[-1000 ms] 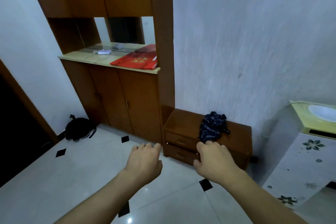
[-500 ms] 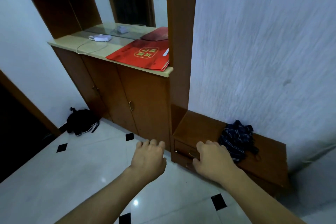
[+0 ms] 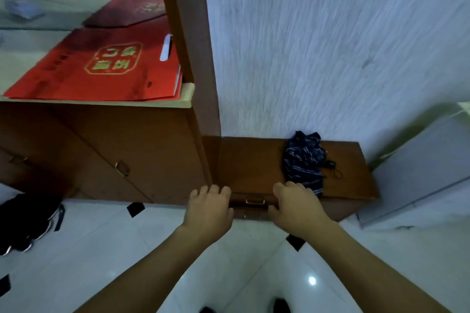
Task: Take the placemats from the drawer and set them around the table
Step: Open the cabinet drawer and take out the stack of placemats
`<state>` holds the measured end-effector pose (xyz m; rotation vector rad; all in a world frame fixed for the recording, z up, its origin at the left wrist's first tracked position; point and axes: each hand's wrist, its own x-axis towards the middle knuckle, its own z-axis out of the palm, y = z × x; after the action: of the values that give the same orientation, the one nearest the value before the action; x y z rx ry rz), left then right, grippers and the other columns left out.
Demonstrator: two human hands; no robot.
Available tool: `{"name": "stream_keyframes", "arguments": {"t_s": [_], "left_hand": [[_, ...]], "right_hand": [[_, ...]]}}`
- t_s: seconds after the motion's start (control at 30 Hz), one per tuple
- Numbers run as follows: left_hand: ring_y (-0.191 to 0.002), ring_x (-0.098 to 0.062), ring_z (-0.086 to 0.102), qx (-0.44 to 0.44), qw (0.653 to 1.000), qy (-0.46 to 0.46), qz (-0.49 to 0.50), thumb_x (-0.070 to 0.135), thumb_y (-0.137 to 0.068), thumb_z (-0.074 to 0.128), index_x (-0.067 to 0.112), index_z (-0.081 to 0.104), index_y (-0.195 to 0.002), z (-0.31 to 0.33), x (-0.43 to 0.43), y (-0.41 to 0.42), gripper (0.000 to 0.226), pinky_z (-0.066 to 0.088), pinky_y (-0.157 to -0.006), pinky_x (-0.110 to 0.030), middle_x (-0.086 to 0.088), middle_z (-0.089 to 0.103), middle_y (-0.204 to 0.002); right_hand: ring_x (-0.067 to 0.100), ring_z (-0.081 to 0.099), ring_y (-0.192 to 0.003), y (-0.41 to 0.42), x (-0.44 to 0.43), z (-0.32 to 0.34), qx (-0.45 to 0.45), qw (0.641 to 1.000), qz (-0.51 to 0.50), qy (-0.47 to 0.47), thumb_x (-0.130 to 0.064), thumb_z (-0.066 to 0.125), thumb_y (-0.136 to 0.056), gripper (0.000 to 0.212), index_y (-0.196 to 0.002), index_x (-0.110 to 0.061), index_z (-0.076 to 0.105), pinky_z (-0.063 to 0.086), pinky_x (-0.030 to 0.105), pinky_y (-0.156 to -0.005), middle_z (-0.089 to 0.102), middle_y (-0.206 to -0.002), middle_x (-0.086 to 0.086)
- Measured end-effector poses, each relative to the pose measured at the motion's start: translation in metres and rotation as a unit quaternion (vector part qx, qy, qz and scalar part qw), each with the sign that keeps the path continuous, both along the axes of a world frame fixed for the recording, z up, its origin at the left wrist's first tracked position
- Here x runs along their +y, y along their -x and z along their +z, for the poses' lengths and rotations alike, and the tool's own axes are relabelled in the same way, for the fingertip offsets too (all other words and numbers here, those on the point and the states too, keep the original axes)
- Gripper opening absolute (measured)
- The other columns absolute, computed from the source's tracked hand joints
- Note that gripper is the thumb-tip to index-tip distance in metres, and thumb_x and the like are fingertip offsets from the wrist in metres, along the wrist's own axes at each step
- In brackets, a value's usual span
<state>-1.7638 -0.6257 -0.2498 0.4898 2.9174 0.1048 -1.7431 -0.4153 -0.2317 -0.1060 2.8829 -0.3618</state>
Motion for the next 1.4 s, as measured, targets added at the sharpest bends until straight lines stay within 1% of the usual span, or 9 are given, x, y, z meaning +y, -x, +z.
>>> {"name": "stream_keyframes", "arguments": {"t_s": [0.23,0.67,0.77,0.87,0.97,1.1,1.17,1.3,1.4], "left_hand": [[-0.111,-0.023,0.051,-0.035,0.999,-0.002,-0.026,0.040,-0.093,0.045,0.023,0.048,-0.127,-0.088,0.022,0.046,0.038,0.037,-0.095,-0.038,-0.003,0.057,-0.124],[-0.119,-0.022,0.045,-0.045,0.997,-0.066,0.003,0.036,-0.091,0.055,0.025,0.048,-0.126,-0.374,0.079,0.124,0.037,0.037,-0.103,-0.036,-0.001,0.053,-0.130],[-0.132,-0.028,0.037,-0.021,0.998,-0.067,0.002,0.038,-0.089,0.059,0.024,0.043,-0.133,-0.416,0.083,0.137,0.049,0.034,-0.108,-0.042,-0.007,0.044,-0.143],[-0.145,-0.035,0.018,-0.007,0.999,-0.047,-0.015,0.045,-0.092,0.052,0.020,0.033,-0.142,-0.451,0.085,0.163,0.058,0.022,-0.116,-0.050,-0.014,0.028,-0.156],[-0.147,-0.036,0.014,0.005,0.999,-0.038,-0.035,0.052,-0.096,0.039,0.018,0.029,-0.144,-0.478,0.090,0.192,0.060,0.016,-0.117,-0.052,-0.015,0.023,-0.158],[-0.147,-0.036,0.017,0.028,0.997,-0.007,-0.070,0.064,-0.095,0.023,0.018,0.025,-0.148,-0.506,0.098,0.213,0.071,0.012,-0.118,-0.053,-0.012,0.026,-0.158],[-0.145,-0.036,0.022,0.056,0.995,0.006,-0.082,0.067,-0.093,0.019,0.018,0.028,-0.148,-0.514,0.097,0.215,0.074,0.014,-0.117,-0.054,-0.011,0.031,-0.157],[-0.141,-0.036,0.031,0.096,0.991,0.002,-0.091,0.065,-0.094,0.020,0.016,0.035,-0.143,-0.523,0.096,0.216,0.071,0.022,-0.114,-0.056,-0.011,0.039,-0.152],[-0.140,-0.036,0.033,0.108,0.990,0.007,-0.095,0.063,-0.094,0.022,0.014,0.036,-0.143,-0.525,0.096,0.216,0.070,0.024,-0.112,-0.058,-0.012,0.040,-0.151]], "right_hand": [[0.022,0.053,-0.088,0.041,0.022,-0.087,-0.001,0.999,-0.045,0.024,-0.040,0.052,-0.083,0.018,-0.090,-0.024,0.048,0.045,0.035,-0.075,0.052,-0.087,-0.002],[0.021,0.057,-0.101,0.099,0.035,-0.387,-0.067,0.995,-0.032,0.065,-0.039,0.055,-0.086,0.036,-0.114,-0.018,0.059,0.048,0.033,-0.089,0.064,-0.110,0.002],[0.021,0.056,-0.102,0.105,0.035,-0.438,-0.062,0.994,-0.038,0.082,-0.038,0.056,-0.086,0.035,-0.115,-0.017,0.059,0.048,0.033,-0.090,0.063,-0.110,0.003],[0.021,0.051,-0.105,0.114,0.031,-0.486,-0.049,0.995,-0.012,0.081,-0.037,0.056,-0.087,0.037,-0.117,-0.016,0.056,0.047,0.034,-0.091,0.059,-0.113,0.004],[0.022,0.049,-0.107,0.130,0.025,-0.524,-0.032,0.997,-0.002,0.072,-0.035,0.056,-0.086,0.038,-0.118,-0.016,0.053,0.047,0.034,-0.092,0.057,-0.115,0.004],[0.025,0.049,-0.115,0.151,0.020,-0.566,-0.021,0.997,0.023,0.067,-0.031,0.061,-0.081,0.058,-0.133,-0.011,0.045,0.043,0.036,-0.102,0.055,-0.126,0.008],[0.026,0.050,-0.113,0.157,0.019,-0.583,-0.035,0.997,0.035,0.064,-0.029,0.063,-0.080,0.066,-0.139,-0.011,0.039,0.045,0.035,-0.099,0.055,-0.126,0.009],[0.029,0.058,-0.104,0.162,0.016,-0.602,-0.015,0.998,0.025,0.047,-0.030,0.066,-0.077,0.063,-0.134,-0.012,0.045,0.048,0.039,-0.094,0.062,-0.115,0.010],[0.031,0.063,-0.095,0.157,0.011,-0.604,0.010,0.999,-0.008,0.041,-0.030,0.067,-0.075,0.049,-0.119,-0.010,0.059,0.049,0.041,-0.092,0.068,-0.103,0.012]]}}
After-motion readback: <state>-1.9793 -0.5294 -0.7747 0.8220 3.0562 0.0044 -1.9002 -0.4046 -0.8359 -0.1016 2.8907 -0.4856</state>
